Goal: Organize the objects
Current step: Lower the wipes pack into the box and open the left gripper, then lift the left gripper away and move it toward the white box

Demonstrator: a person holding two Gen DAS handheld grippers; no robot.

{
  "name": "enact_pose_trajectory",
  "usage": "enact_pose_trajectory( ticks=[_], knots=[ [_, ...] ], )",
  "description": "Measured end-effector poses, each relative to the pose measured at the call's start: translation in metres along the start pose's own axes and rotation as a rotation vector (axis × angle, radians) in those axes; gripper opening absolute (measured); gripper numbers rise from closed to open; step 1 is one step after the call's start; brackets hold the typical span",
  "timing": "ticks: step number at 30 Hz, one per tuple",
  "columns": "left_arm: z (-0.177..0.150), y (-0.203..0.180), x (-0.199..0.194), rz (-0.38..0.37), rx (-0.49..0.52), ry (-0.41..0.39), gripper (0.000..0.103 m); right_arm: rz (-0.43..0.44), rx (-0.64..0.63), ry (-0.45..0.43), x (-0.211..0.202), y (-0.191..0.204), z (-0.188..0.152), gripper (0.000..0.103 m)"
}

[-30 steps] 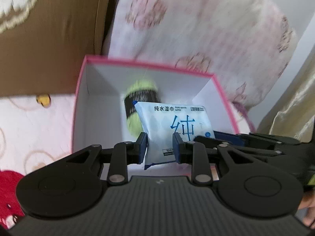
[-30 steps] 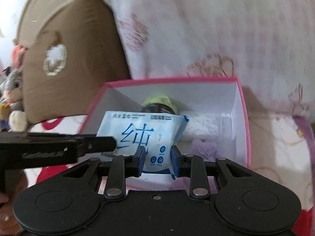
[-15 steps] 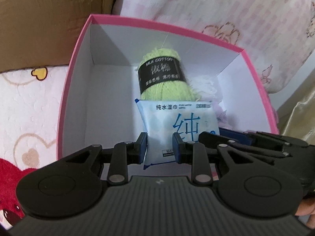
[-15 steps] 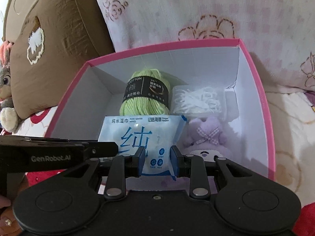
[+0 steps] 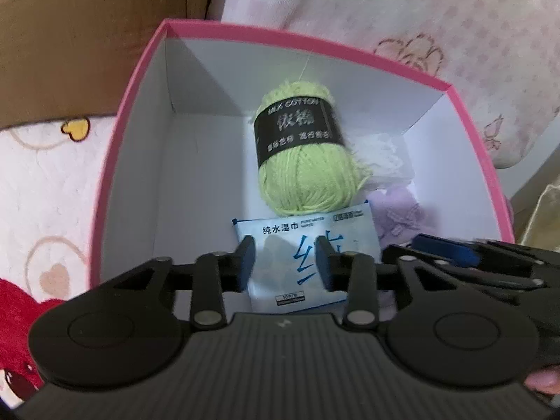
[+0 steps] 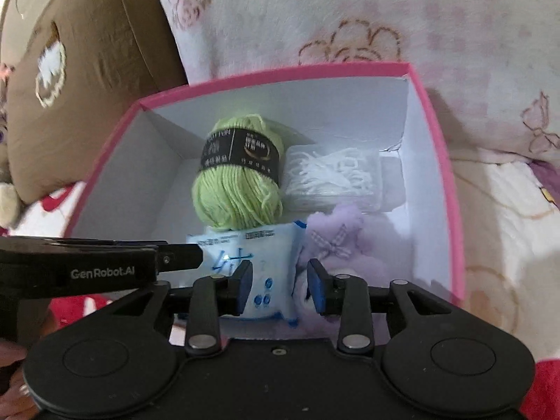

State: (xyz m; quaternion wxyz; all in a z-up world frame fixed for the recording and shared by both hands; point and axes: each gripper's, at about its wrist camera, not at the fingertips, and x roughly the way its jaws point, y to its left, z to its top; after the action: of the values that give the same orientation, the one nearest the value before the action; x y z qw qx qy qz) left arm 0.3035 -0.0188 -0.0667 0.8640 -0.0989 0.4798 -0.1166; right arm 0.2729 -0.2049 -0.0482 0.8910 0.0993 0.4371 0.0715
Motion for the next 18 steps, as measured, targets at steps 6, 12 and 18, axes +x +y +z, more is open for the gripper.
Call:
enact_pose_trajectory(
  ticks=[6,12,18],
  knots=[
    [-0.002,-0.015,-0.035,0.001,0.062,-0.019,0.044,0.016,-0.043,-0.072,-0.052,-0.001,-0.007,0.043],
    [-0.005,-0.036,-0.080,0.024,0.147,-0.033,0.046,0.012,-0.133,-0.103,-0.100,0.016,-0.008,0.045],
    [-0.006,-0.044,-0.126,-0.043,0.149,-0.006,0.048,0.026,-0.204,-0.101,-0.140,0.028,-0.011,0.048]
  ],
)
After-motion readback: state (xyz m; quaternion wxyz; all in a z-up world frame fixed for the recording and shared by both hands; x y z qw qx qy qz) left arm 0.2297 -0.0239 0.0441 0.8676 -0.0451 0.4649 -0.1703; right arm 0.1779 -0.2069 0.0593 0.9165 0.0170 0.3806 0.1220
